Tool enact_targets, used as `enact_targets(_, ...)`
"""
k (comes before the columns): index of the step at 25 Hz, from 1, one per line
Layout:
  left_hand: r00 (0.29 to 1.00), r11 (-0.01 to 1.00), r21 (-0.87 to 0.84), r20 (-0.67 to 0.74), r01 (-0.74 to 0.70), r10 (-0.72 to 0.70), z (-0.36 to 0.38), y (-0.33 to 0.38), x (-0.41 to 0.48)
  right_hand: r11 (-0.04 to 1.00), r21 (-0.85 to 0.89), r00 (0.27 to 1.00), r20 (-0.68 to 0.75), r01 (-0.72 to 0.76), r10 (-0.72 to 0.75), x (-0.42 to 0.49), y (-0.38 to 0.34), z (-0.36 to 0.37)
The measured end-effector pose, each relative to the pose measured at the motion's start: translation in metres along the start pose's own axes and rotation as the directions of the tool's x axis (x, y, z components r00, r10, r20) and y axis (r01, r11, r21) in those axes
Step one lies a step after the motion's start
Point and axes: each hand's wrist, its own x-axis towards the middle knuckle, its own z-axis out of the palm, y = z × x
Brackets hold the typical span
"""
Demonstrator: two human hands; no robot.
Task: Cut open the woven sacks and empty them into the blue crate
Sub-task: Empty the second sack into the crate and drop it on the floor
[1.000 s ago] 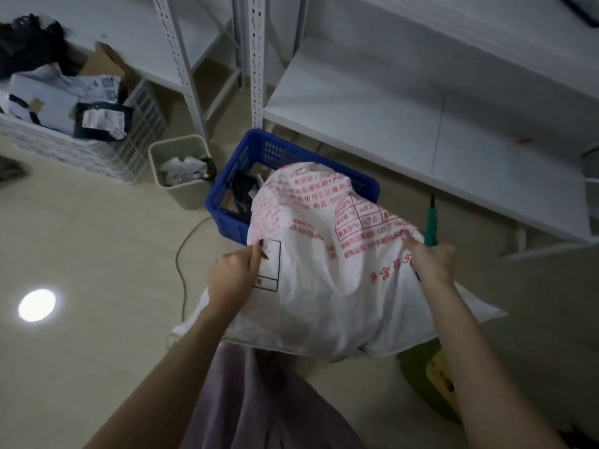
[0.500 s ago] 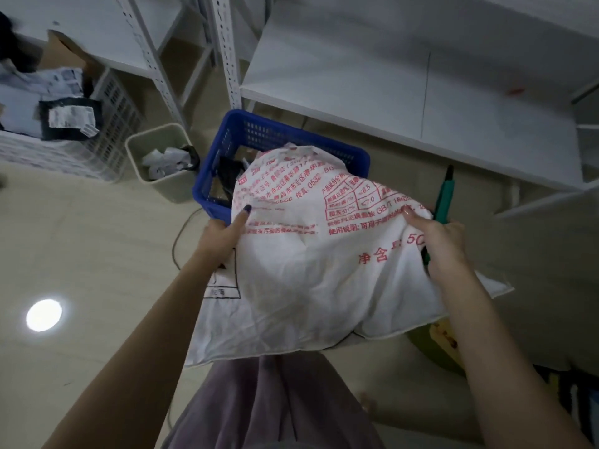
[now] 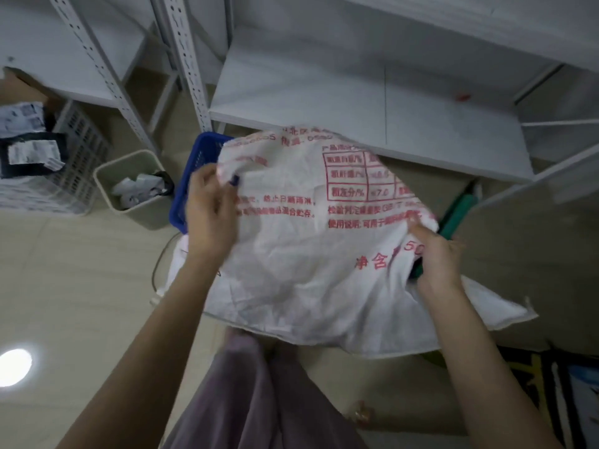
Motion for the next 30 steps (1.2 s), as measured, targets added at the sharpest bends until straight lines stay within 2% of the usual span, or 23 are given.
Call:
enact_targets(2, 0.983, 0.992, -0.006, 0.135, 0.129, -0.127, 0.004, -0.003, -0.007, 0.998, -0.051, 1.000, 0.001, -0.023, 0.023, -0.002, 0.003, 0.000)
enact_targets(4, 0.973, 0.975, -0.114, 0.153, 0.192, -0.174, -0.002, -0.004, -0.009, 0.999, -0.046, 1.000, -0.031, 0.006, -0.007, 0.000, -0.002, -0.002)
enact_targets(6, 0.972, 0.931, -0.290, 0.143, 0.222, -0.187, -0.006, 0.002, -0.018, 0.998, 0.065, 1.000, -0.009, 0.005, -0.005, -0.003, -0.003, -0.005)
enact_targets(8, 0.945, 0.905, -0.297, 0.213, 0.304, -0.248, -0.002, 0.007, -0.029, 0.999, 0.038, 0.999, 0.029, -0.016, 0.015, -0.007, 0.010, -0.002)
enact_targets(10, 0.891, 0.777, -0.460, 0.357, 0.429, -0.281, 0.004, 0.018, -0.038, 1.000, -0.006, 0.999, 0.039, -0.027, 0.027, -0.011, 0.010, 0.004)
enact_targets(12, 0.871, 0.573, -0.663, 0.433, 0.482, -0.232, 0.003, 0.032, -0.033, 0.991, 0.114, 0.984, 0.169, -0.071, 0.051, -0.007, -0.003, 0.011)
enact_targets(13, 0.874, 0.542, -0.691, 0.437, 0.478, -0.214, 0.005, 0.034, -0.027, 0.977, 0.187, 0.969, 0.244, -0.098, 0.051, -0.006, -0.009, 0.016)
enact_targets(15, 0.873, 0.661, -0.588, 0.426, 0.466, -0.236, 0.010, 0.037, -0.029, 0.991, 0.079, 0.966, 0.245, -0.108, 0.086, -0.007, -0.002, 0.022)
enact_targets(17, 0.839, 0.744, -0.451, 0.473, 0.493, -0.270, 0.015, 0.037, -0.033, 0.993, -0.096, 0.989, 0.130, -0.063, 0.075, -0.003, 0.008, 0.023)
enact_targets(20, 0.852, 0.778, -0.430, 0.460, 0.459, -0.249, 0.013, 0.044, -0.026, 0.998, -0.026, 0.983, 0.171, -0.056, 0.060, 0.002, -0.007, 0.020)
enact_targets(22, 0.866, 0.813, -0.428, 0.468, 0.396, -0.176, 0.011, 0.054, -0.025, 0.997, 0.020, 0.980, 0.187, -0.074, 0.069, 0.000, -0.028, 0.013)
enact_targets(24, 0.859, 0.881, -0.375, 0.507, 0.288, -0.065, 0.008, 0.061, -0.026, 0.994, 0.063, 0.975, 0.209, -0.087, 0.073, -0.001, -0.049, 0.007)
enact_targets(26, 0.831, 0.965, -0.229, 0.556, 0.125, 0.024, 0.002, 0.050, -0.025, 0.992, 0.106, 0.975, 0.215, -0.075, 0.051, 0.001, -0.067, 0.007)
enact_targets(27, 0.826, 0.991, -0.099, 0.564, 0.086, -0.015, -0.001, 0.033, -0.023, 0.989, 0.127, 0.980, 0.195, -0.074, 0.048, 0.002, -0.073, 0.008)
enact_targets(28, 0.823, 0.990, 0.067, 0.551, 0.122, -0.138, -0.005, 0.011, -0.021, 0.986, 0.146, 0.983, 0.176, -0.077, 0.051, 0.004, -0.075, 0.008)
enact_targets(29, 0.795, 0.950, 0.224, 0.523, 0.220, -0.307, -0.008, -0.009, -0.021, 0.982, 0.171, 0.987, 0.155, -0.073, 0.046, 0.007, -0.077, 0.007)
enact_targets(30, 0.733, 0.879, 0.335, 0.491, 0.340, -0.471, -0.009, -0.027, -0.027, 0.978, 0.196, 0.990, 0.134, -0.067, 0.041, 0.009, -0.077, 0.007)
